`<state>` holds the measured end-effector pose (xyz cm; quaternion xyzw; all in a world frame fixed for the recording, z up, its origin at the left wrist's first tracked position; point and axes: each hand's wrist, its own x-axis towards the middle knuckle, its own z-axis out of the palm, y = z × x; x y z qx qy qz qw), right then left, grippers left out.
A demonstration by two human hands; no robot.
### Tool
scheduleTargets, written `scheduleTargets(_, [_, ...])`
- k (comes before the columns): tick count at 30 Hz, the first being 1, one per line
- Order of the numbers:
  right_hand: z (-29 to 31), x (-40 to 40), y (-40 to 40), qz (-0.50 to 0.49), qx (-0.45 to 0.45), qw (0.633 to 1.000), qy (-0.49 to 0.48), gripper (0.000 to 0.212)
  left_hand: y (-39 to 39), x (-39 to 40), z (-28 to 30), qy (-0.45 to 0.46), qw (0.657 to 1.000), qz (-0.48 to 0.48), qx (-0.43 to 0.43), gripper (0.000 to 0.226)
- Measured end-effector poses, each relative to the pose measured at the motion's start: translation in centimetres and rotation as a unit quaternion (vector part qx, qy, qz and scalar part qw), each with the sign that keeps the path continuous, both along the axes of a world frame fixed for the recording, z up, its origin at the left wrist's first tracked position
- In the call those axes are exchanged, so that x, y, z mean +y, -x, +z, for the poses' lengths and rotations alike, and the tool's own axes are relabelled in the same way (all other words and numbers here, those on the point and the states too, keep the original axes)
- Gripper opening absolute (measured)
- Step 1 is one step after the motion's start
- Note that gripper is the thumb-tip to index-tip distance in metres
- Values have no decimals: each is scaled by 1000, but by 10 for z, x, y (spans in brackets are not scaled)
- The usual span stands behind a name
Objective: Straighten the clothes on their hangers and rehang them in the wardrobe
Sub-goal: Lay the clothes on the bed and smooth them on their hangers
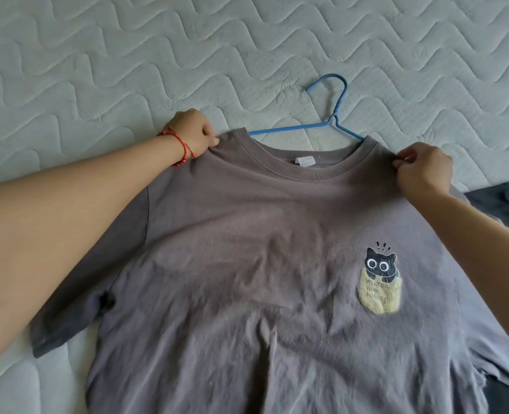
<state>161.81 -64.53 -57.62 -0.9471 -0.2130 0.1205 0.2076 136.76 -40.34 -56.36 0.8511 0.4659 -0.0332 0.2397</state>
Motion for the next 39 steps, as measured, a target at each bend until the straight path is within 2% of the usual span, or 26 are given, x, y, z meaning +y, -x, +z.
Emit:
scheduleTargets(2, [0,0,0,-23,5,1000,-19,21,-7,1,5,-42,999,-13,11,20])
scheduleTargets(5, [2,1,-4,-60,16,997,-37,21,-27,1,11,-153,988,2,4,18])
scheduleTargets(7, [3,1,-4,-70,6,997,-39,21,-37,-6,11,-183,983,22,-8,19])
scheduleTargets(10, [6,-2,14,-31,-66,997,-18,30,-38,-47,3,-151,988,19,-31,39])
scheduleTargets(14, [3,-24,94,105,-103,985,-92,43,-10,-154,-17,-130,987,-62,-66,54])
scheduleTargets(16, [-13,-47,142,163,-81,981,-68,51,16,-206,-32,-140,985,-101,-17,57])
scheduleTargets(18, [-31,-76,175,202,-87,975,4,55,47,-239,-46,-146,980,-125,52,60])
scheduleTargets(20, [-39,-109,183,187,-106,975,61,57,80,-255,-54,-148,978,-119,85,63])
scheduleTargets(23, [-38,-162,175,99,-108,983,114,60,127,-264,-52,-149,977,-93,119,65])
scheduleTargets(26, [-29,-203,189,41,-101,984,139,61,164,-275,-46,-140,977,-65,144,66])
scheduleTargets(28, [-21,-210,218,51,-106,985,127,59,176,-292,-39,-145,979,-44,137,67])
scheduleTargets(30, [-18,-208,263,147,-101,980,91,55,183,-321,-37,-140,982,-64,108,64])
scheduleTargets(32, [-22,-213,311,276,-78,955,76,52,193,-357,-40,-117,980,-134,93,59])
scheduleTargets(34, [-32,-234,334,330,-73,937,93,51,215,-381,-46,-105,970,-196,98,57])
scheduleTargets(39, [-31,-331,306,181,-44,974,130,57,309,-383,-41,-130,976,-116,133,58])
